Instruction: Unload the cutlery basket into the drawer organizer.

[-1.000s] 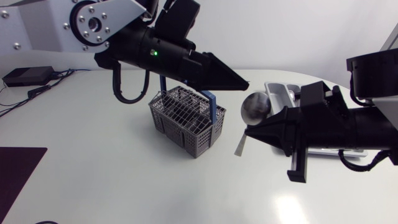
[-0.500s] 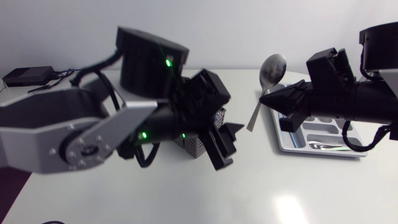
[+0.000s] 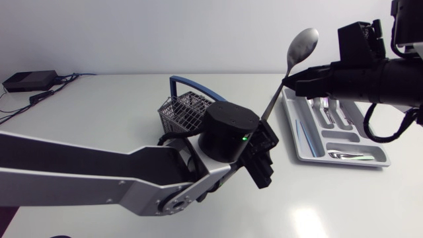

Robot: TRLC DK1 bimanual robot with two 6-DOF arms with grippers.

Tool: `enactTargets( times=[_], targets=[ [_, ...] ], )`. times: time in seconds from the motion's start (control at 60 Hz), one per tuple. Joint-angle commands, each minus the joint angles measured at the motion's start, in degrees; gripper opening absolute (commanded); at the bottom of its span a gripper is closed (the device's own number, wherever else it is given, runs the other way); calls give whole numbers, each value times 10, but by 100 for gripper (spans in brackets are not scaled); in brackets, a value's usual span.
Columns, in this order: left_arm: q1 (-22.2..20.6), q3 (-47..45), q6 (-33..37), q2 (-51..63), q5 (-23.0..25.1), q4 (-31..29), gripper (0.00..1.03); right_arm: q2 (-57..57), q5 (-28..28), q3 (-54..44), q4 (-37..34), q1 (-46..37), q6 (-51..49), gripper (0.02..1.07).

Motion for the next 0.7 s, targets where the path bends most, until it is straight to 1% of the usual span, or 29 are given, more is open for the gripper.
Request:
enactTargets(
  times=[0.0,0.05,0.167,0.25,0.283,0.467,0.6,0.683],
  targets=[
    [5,37,-20,24,-21,30,91,21,1,29,-3,3,26,8],
    [12,58,-32,38,-42,39,91,28,1,36,-4,4,35,8],
    [16,80,-42,47,-61,68,91,40,3,45,-2,5,52,8],
    [16,89,-42,55,-68,87,91,44,3,47,-1,5,58,8],
    [16,93,-43,60,-72,92,89,44,3,48,-1,3,60,8],
    [18,120,-49,91,-74,109,87,43,5,59,-4,-5,76,8],
    [17,130,-53,104,-83,122,78,40,6,62,-12,-7,81,8],
    [18,139,-53,111,-88,131,77,39,7,67,-18,-9,83,8]
  ],
)
